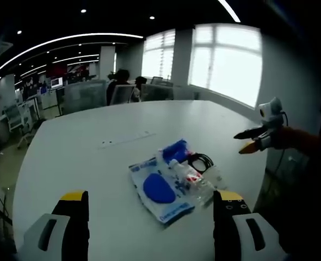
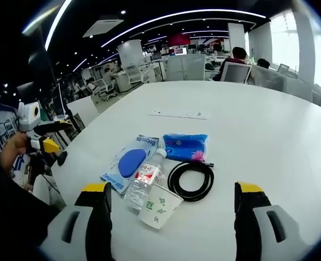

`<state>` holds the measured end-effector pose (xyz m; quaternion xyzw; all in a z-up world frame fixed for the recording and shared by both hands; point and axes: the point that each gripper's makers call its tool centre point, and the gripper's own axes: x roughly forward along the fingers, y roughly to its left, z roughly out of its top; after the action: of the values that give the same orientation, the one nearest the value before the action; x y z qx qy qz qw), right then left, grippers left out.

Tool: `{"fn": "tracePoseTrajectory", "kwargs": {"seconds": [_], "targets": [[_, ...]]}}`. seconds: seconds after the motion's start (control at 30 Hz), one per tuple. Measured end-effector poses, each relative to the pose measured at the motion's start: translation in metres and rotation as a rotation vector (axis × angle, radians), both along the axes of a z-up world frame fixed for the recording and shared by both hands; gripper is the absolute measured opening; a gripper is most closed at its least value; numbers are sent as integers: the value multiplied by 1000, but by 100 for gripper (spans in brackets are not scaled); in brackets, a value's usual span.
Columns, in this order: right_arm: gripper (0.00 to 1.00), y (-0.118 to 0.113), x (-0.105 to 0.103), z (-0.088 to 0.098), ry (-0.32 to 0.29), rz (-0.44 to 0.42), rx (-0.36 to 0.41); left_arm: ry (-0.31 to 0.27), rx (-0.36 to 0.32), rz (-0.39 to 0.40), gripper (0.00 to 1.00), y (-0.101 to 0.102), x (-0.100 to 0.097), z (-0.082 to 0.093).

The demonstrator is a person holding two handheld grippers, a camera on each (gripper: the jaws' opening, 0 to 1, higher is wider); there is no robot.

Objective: Arrange the tabletop items into an orderly group along one side of the table until the central work area is clear of visible clutter.

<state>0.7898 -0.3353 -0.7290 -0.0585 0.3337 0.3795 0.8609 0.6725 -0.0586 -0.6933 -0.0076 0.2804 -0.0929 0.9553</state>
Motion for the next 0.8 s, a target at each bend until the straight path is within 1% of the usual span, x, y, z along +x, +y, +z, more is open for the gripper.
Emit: {"fn": "tracePoseTrajectory", "kwargs": {"seconds": [0.2,0.47,0.6,0.8], "targets": [[87,2,0,1,6,3,5,-4,-2,11,95,4,2,1],[87,7,3,3,0,5,11,-5,0,-1,95,1,5,1],[85,11,6,3,2,11,13,3,3,-14,93,-2,6,-2],[84,20,7,4,2,30,13,12,-8,-13,89,-3,7,-5]]}}
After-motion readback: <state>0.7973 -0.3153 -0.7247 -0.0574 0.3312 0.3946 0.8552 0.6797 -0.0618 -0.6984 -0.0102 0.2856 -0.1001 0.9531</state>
